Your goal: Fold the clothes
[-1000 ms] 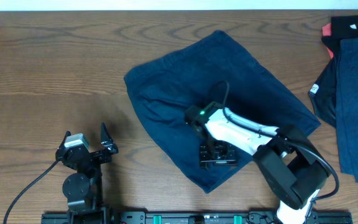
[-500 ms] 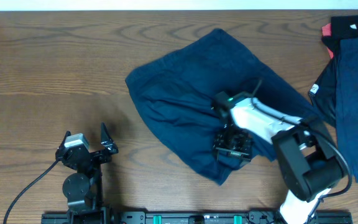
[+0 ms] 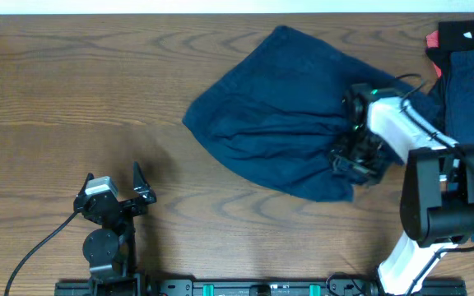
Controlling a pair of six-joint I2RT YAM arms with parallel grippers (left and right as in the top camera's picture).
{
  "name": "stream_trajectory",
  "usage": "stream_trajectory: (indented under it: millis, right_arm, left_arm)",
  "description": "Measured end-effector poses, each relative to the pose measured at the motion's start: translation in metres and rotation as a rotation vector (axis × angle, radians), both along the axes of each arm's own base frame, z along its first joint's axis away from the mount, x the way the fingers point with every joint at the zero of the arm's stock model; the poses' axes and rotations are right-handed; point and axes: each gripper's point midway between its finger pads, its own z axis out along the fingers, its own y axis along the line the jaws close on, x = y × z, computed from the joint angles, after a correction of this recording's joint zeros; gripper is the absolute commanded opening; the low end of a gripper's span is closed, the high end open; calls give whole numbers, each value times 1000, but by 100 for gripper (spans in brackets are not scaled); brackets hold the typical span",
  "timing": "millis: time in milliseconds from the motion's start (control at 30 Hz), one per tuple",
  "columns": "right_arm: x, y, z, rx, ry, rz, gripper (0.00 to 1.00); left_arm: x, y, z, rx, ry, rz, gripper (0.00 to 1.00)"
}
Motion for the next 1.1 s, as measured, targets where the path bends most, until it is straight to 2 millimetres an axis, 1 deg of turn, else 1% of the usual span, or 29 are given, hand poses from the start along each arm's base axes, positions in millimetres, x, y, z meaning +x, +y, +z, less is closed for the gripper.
stream_trajectory:
  millis: [33,67,133,200,267,333,367,400,433,533,600,633,700,767,833,900,933,1033,1100]
  right_arm:
    - [4,-3,9,-17,0,2,98]
    - [12,-3,22,-24,-17,15,99]
    - [27,1,40,-32,-63,32,99]
    - [43,12,59,-17,-131,78,99]
    - [62,34,78,20,-230,158,99]
    - [84,69,97,79,-359,270,99]
    - [95,91,106,111,-430,330,99]
    - [105,117,114,151,-501,395,99]
    - [112,136,119,178,-555,438,99]
    - [121,200,131,274,-692,576,99]
    - [125,233,133,334,-749,645,99]
    - [127,246,133,357,-770,671,98]
    - [129,273,119,401,-786,724,97]
    - [130,290,101,414,-780,759,95]
    - [132,307,71,416,-763,799,95]
    - [129,317,44,404,-733,835,95]
    - [128,322,28,393,-719,864,95]
    - [124,329,6,366,-702,916,95]
    - [121,331,0,344,-696,942,95]
  left_arm:
    - [0,0,0,0,0,0,98]
    - [0,0,0,0,0,0,98]
    - [0,0,0,0,0,0,98]
    - [0,0,0,0,0,1,98]
    - [0,0,0,0,0,2,98]
    - [0,0,0,0,0,2,98]
    - [0,0,0,0,0,2,98]
    - [0,0,0,0,0,2,98]
    - [0,0,0,0,0,2,98]
    - [0,0,0,0,0,3,98]
    - [0,0,0,0,0,2,98]
    - [0,0,0,0,0,3,98]
    - [0,0,0,0,0,3,98]
    - [0,0,0,0,0,3,98]
    - [0,0,0,0,0,3,98]
    - [0,0,0,0,0,3,98]
    - [0,0,0,0,0,3,98]
    - [0,0,0,0,0,3,98]
    - [0,0,0,0,0,3,98]
